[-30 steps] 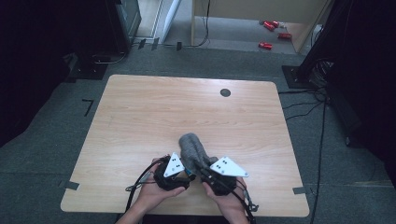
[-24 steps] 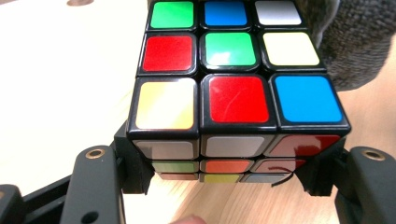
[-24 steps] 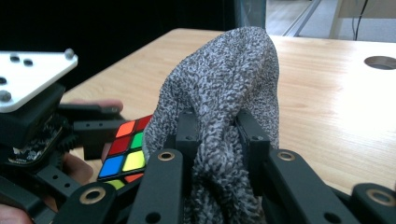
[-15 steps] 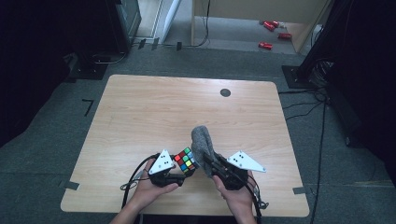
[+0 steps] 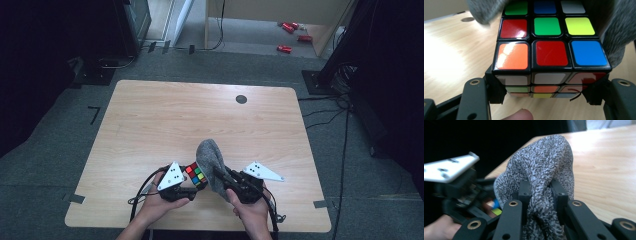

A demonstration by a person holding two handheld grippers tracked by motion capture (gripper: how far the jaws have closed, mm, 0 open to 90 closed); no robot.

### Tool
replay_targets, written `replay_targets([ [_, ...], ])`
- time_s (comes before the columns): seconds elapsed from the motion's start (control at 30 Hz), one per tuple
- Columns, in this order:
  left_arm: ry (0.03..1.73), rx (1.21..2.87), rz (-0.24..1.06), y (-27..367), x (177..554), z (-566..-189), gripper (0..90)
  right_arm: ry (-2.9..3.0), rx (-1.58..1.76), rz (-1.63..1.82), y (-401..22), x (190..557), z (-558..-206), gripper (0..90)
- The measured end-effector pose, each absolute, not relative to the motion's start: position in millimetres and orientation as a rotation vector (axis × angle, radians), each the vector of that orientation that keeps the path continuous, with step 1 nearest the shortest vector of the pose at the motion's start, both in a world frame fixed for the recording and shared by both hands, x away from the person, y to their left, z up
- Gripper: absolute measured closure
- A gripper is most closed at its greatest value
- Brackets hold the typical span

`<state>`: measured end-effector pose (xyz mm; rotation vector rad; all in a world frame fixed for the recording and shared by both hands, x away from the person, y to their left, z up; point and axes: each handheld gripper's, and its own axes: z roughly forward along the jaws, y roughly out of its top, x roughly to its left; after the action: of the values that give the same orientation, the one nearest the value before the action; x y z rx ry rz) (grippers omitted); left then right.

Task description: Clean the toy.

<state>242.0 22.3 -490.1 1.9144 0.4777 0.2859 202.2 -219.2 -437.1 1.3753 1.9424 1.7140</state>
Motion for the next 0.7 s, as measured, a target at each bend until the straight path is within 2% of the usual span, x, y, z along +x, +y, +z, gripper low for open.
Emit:
replay_targets([
  [0.27, 0.48, 1.889, 0.273, 20.8, 241.2, -486.4, 34.7, 1.93, 1.523, 1.693, -228.4, 209.7, -454.5, 75.5],
  [0.47, 0.468, 1.917, 0.274, 15.0, 238.4, -488.8, 34.7, 1.902, 1.438, 1.739, -220.9, 202.4, -439.7, 75.3],
  [0.7, 0.477, 1.93, 0.303, 15.2, 237.4, -486.9, 34.7, 1.895, 1.544, 1.694, -222.5, 205.6, -452.9, 75.5],
])
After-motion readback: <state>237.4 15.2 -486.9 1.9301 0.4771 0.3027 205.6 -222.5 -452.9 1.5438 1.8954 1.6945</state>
